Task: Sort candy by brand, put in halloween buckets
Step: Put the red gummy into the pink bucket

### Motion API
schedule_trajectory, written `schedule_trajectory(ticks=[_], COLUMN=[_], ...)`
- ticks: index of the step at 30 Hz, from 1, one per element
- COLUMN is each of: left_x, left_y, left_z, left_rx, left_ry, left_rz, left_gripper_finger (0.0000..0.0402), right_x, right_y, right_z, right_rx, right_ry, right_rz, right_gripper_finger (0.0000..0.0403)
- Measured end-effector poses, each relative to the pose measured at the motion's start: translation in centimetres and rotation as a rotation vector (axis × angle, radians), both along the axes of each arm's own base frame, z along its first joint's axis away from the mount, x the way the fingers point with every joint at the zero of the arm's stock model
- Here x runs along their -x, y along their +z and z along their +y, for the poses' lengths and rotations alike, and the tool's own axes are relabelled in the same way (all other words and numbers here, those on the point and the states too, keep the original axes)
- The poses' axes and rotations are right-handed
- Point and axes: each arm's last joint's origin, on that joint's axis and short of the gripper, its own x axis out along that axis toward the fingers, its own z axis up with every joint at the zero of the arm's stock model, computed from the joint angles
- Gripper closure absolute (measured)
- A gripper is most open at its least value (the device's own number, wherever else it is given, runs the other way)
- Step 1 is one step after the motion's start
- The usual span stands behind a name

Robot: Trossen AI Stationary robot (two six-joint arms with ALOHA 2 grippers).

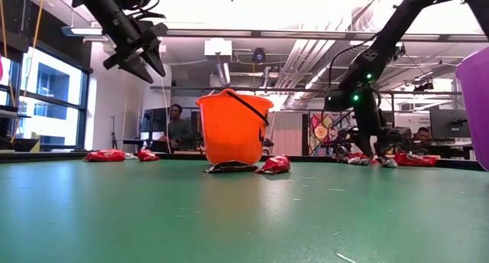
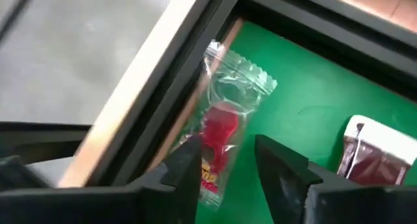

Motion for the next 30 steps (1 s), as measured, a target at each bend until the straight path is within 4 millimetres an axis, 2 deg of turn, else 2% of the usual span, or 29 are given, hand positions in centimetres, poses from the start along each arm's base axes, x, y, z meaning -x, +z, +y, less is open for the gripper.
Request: schedule_trajectory(ticks=[4, 8, 13, 16, 18, 25, 30], left_x=[0.0, 0.0, 0.0, 0.0, -0.1, -0.3, -0.4], left_y=[0.0, 0.0, 0.1, 0.1, 0.2, 0.5, 0.6], left_z=[0.0, 0.0, 0.0, 0.1, 0.1, 0.3, 0.3], left_rx=[0.000, 0.000, -0.009, -0.020, -0.028, -0.052, -0.083], left_ry=[0.000, 0.000, 0.005, 0.013, 0.018, 0.017, -0.041], left_rz=[0.000, 0.000, -0.004, -0.005, -0.006, -0.037, -0.027], left_gripper_finger=[0.0204, 0.0204, 0.0204, 0.0204, 0.0204, 0.0204, 0.0204], right_x=[-0.5, -0.8, -0.7, -0.5, -0.6, -1.4, -4.2], right_y=[-0.7, -0.6, 0.5, 2.5, 4.2, 10.8, 14.8], right_z=[-0.7, -0.5, 0.1, 0.9, 1.5, 4.6, 8.3], right_rx=[-0.077, -0.108, -0.169, -0.140, -0.082, 0.132, 0.306], right_ry=[0.009, 0.073, 0.218, 0.267, 0.322, 0.523, 0.850], right_rz=[0.061, 0.070, 0.102, 0.171, 0.237, 0.294, 0.200], right_gripper_finger=[0.0273, 0.0277, 0.0325, 0.0376, 0.0395, 0.0401, 0.0402])
